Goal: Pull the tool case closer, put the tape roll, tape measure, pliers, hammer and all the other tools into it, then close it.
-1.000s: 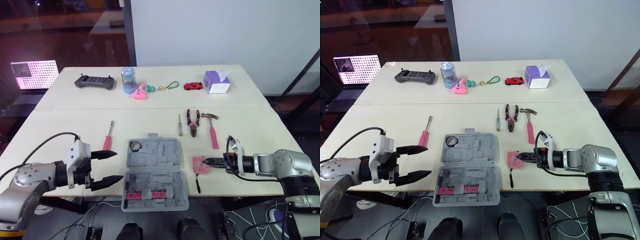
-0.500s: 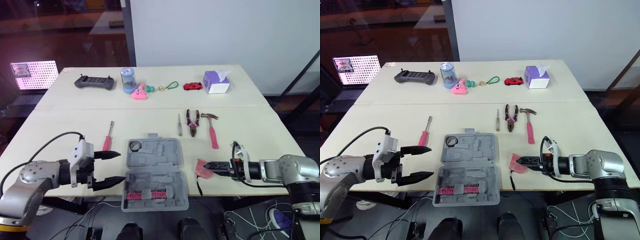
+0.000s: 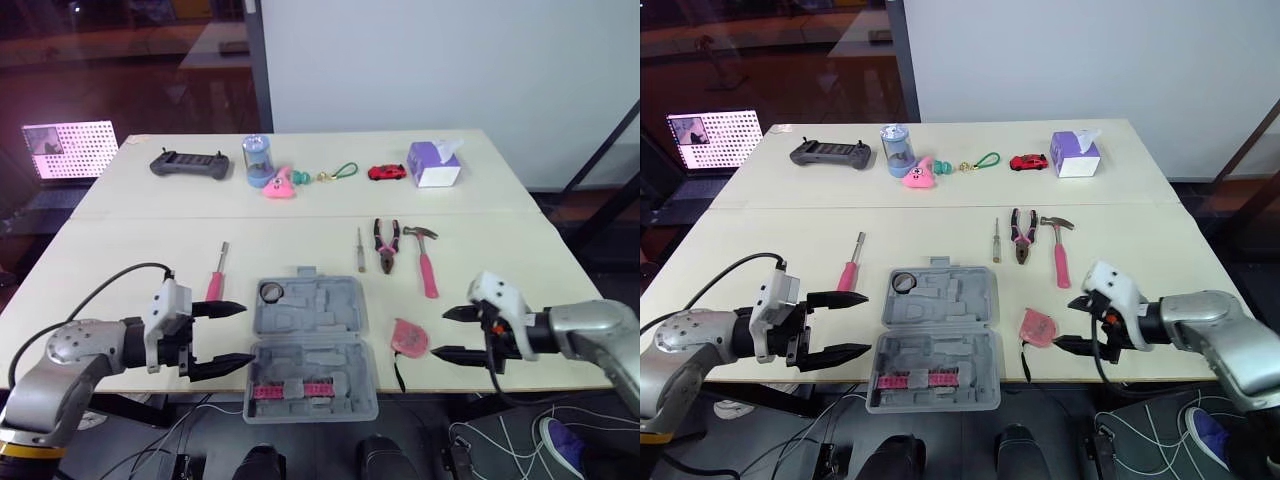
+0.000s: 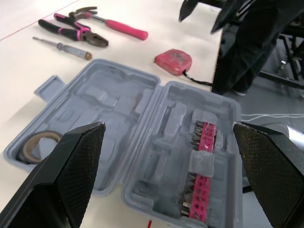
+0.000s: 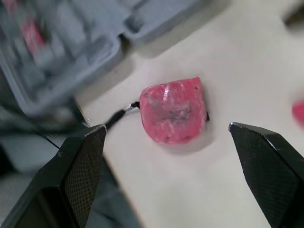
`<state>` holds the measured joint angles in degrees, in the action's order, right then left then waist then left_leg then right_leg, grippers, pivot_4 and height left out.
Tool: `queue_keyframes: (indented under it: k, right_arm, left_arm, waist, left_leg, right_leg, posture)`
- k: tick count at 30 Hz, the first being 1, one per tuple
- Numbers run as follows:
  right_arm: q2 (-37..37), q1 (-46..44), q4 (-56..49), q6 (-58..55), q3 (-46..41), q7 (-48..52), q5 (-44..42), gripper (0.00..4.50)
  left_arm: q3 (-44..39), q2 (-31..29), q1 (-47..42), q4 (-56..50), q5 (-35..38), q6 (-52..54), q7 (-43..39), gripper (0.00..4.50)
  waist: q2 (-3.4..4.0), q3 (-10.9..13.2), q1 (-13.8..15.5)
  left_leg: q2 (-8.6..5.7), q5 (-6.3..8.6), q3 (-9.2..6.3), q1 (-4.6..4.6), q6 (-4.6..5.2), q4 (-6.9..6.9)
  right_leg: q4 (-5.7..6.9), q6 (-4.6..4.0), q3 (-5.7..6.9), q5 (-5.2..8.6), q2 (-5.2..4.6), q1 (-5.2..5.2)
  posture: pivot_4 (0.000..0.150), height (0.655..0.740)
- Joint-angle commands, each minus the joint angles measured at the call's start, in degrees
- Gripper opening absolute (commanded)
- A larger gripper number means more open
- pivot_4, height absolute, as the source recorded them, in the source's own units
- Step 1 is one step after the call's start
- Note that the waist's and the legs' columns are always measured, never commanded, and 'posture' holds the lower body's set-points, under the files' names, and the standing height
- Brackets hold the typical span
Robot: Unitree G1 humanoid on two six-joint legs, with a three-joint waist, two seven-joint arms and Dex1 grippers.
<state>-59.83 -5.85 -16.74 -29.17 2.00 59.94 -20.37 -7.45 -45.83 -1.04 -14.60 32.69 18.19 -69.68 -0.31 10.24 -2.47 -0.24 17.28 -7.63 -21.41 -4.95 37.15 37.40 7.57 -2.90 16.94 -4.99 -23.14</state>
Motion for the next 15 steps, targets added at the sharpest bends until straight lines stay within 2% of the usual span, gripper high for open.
queue_keyframes:
  k: [1, 5, 15]
  right_arm:
    - [2.13, -2.80, 2.21, 6.63, 3.99, -1.07, 6.46, 4.40]
    - [5.55, -4.99, 7.31, 10.10, 7.69, -2.81, 11.71, 4.40]
    - [11.62, -8.70, 15.05, 10.59, 9.87, -4.52, 15.64, 4.40]
  left_arm:
    - [0.61, 0.61, -1.34, -0.44, -0.55, -1.17, 0.14, 4.50]
    - [0.86, 1.02, -1.29, -0.97, -1.02, -1.09, 0.30, 4.50]
    - [-0.03, 0.27, -0.07, -1.72, -1.19, -1.20, 0.89, 4.50]
  waist:
    - [-0.01, 0.00, -0.11]
    - [0.00, 0.00, -0.06]
    - [0.00, 0.00, -0.05]
  left_leg:
    - [0.00, 0.00, 0.00, 0.01, 0.00, -0.01]
    - [0.00, 0.00, 0.00, 0.02, 0.00, 0.00]
    - [0.00, 0.00, -0.01, 0.02, -0.01, -0.01]
  right_leg:
    - [0.00, 0.00, 0.00, 0.00, 0.00, -0.01]
    - [0.01, -0.02, -0.01, -0.01, 0.00, 0.00]
    - [0.00, -0.02, -0.01, -0.01, 0.00, -0.01]
  posture:
    - [0.150, 0.7400]
    - [0.150, 0.7400]
    - [0.150, 0.7400]
